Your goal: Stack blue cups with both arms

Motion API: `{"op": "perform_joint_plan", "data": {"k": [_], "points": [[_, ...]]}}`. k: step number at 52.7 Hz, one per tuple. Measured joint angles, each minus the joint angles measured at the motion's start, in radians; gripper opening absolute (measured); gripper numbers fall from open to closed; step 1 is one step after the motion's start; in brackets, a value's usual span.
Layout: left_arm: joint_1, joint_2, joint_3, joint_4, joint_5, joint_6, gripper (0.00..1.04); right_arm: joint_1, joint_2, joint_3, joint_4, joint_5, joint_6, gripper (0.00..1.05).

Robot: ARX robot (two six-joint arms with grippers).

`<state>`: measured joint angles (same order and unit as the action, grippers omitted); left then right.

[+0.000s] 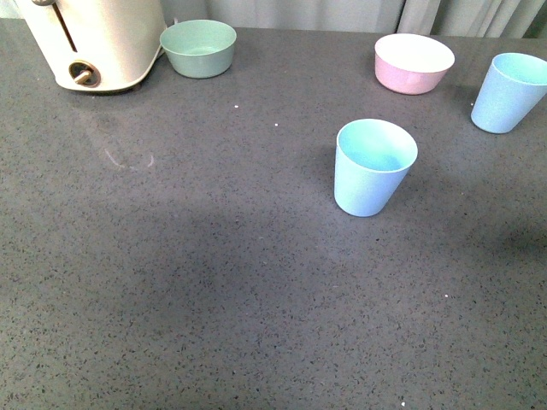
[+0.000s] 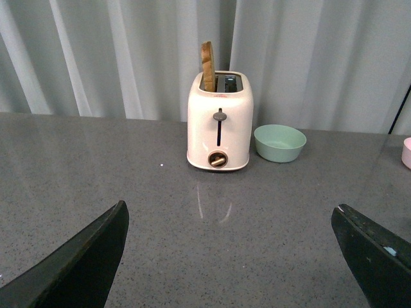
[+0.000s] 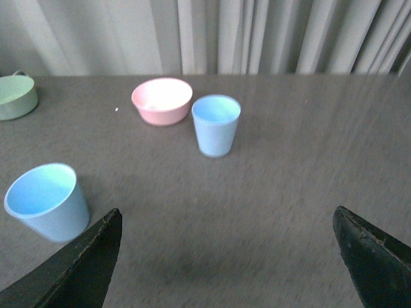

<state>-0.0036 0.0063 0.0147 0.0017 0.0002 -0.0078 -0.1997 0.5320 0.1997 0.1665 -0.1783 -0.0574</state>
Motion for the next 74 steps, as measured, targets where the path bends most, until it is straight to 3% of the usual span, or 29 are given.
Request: {"op": "perform_joint_plan", "data": {"k": [5,11,20,34,66,74], "points": [[0.0,0.0,0.0,0.0,0.0,0.0,0.96,-0.026,0.309,0.145,0.135,-0.056,-0.124,0.96],[0.0,0.0,0.0,0.0,0.0,0.0,0.96,-0.023,0.629,0.317,0.14,-0.092,-0.256,0.96],[0.0,0.0,0.0,0.0,0.0,0.0,0.96,-0.01,1.032,0.651,-0.04,-0.155,-0.394,0.96],[0.0,0.0,0.0,0.0,0.0,0.0,0.96,0.05,1.409,1.117,-0.339,-0.136,-0.553,0.96],[0.0,0.0,0.0,0.0,0.0,0.0,0.96,0.116,1.656,1.39,-0.479,-0.082,-0.607,0.96],[0.0,0.0,0.0,0.0,0.0,0.0,0.96,0.12,1.68,1.405,-0.492,-0.073,-0.607,0.81]]}}
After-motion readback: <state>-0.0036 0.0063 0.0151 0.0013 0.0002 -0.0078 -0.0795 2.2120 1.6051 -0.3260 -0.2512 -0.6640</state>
